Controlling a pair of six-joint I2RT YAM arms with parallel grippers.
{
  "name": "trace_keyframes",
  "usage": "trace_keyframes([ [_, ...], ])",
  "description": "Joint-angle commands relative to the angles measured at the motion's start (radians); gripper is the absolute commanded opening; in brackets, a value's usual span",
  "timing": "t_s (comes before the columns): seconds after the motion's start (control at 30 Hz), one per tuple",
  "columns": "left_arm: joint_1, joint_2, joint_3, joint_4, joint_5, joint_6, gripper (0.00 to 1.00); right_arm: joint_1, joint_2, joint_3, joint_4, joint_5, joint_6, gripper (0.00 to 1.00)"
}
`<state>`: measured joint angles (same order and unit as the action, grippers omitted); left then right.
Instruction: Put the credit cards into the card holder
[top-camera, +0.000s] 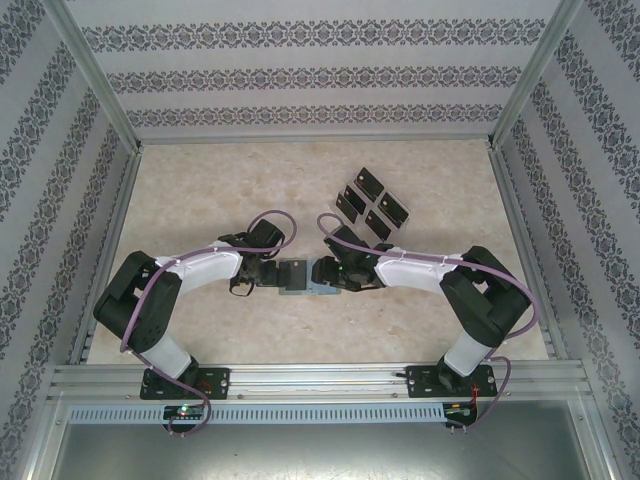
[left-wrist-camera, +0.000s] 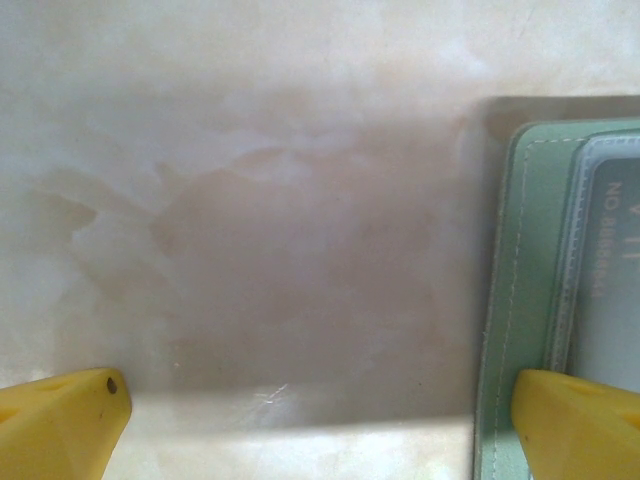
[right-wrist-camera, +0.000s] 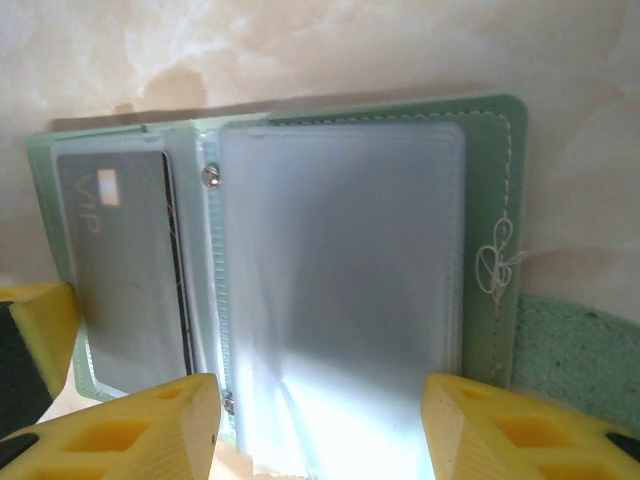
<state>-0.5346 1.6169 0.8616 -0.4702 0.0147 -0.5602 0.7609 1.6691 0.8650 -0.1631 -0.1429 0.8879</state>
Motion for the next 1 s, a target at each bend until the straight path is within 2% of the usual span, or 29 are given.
trace_keyframes([
  [0.0, 0.008, 0.032, -0.034, 0.031, 0.027, -0.009, 1.0, -0.015, -0.019, -0.025, -0.012, 0.033, 0.009, 0.57],
  [0.27, 0.006, 0.031, -0.032, 0.03, 0.027, -0.009, 1.0, -0.017, -0.02, -0.036, -0.006, 0.027, 0.01, 0.57],
  [0.63, 0.006, 0.031, -0.031, 0.028, 0.031, -0.007, 1.0, -0.035, -0.106, -0.037, -0.021, 0.049, -0.007, 0.57],
  [0.97, 0.006, 0.032, -0.03, 0.028, 0.031, -0.01, 1.0, -0.06, -0.02, 0.038, -0.016, 0.021, -0.044, 0.53],
])
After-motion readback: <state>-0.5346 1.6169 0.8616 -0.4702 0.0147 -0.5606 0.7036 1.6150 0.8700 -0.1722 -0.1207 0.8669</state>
